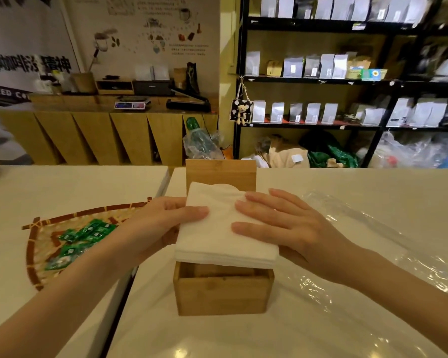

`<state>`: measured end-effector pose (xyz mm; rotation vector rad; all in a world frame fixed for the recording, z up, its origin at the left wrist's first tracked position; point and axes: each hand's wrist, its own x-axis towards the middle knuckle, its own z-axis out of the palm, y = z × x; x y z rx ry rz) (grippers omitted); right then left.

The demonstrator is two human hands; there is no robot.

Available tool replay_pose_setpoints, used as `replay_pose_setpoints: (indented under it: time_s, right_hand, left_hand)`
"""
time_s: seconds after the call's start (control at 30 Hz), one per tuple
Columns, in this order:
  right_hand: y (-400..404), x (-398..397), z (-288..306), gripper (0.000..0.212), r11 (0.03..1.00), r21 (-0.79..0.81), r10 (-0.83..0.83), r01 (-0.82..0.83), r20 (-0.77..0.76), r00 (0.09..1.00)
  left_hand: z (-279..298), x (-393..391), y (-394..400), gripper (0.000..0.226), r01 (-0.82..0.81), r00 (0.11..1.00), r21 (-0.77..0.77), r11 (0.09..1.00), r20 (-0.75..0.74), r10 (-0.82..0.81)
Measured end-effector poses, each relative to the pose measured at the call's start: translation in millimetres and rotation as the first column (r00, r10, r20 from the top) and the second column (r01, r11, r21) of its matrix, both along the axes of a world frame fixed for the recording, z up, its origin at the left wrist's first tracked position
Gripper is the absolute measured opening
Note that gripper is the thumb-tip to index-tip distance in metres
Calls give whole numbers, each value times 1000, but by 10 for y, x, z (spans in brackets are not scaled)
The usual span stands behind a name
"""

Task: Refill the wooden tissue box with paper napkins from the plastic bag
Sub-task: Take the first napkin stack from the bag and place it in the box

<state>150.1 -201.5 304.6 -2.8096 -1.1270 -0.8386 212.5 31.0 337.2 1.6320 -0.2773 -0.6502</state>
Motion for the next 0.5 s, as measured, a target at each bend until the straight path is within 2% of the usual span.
replay_pose_setpoints:
  time_s: [0.03, 0.1, 0.13, 0.17, 0.2, 0.23, 0.3, 0.37, 0.4, 0.43, 0.5]
  right_hand:
    - [5, 3, -16, 42, 998, 54, -9, 11, -41, 999]
    - [59, -32, 2, 57, 947, 313, -1, 76, -233, 972]
    - [100, -63, 31, 64, 859, 489, 44, 150, -362, 931]
    - [129, -85, 58, 69, 716, 656, 128, 238, -458, 880]
    - [154, -99, 94, 74, 541, 771, 222, 335, -516, 827]
    - [162, -107, 127, 76, 389, 817, 311, 425, -551, 775]
    - [169, -93, 195, 58, 194, 799, 503, 570, -579, 641]
    - [187, -68, 235, 39, 79, 706, 676, 704, -556, 483]
    - [204, -58, 248, 37, 30, 638, 740, 769, -531, 412]
    - [224, -53, 263, 40, 2, 572, 790, 820, -504, 349]
    - [238, -31, 277, 51, 19, 515, 820, 857, -498, 281]
  left_hand:
    - [-8, 5, 23, 35, -1, 1000, 10, 1000, 0, 1]
    - [-23, 6, 57, 37, -5, 1000, -18, 1000, -10, 5]
    - [-24, 4, 66, 37, -9, 1000, -41, 999, -21, 8]
    - [-27, 2, 77, 34, -14, 999, -66, 998, -38, 12]
    - [-22, -7, 85, 30, -17, 998, -93, 996, -57, 12]
    - [-17, -16, 96, 26, -14, 997, -118, 993, -75, 5]
    - [-9, -30, 106, 21, -2, 995, -159, 987, -97, -14]
    - [-21, -37, 116, 20, 10, 995, -182, 983, -99, -28]
    - [-24, -39, 113, 22, 8, 994, -188, 982, -102, -28]
    - [-33, -35, 115, 24, 2, 994, -181, 983, -103, -21]
    - [-37, -42, 104, 30, -4, 994, -139, 990, -106, -11]
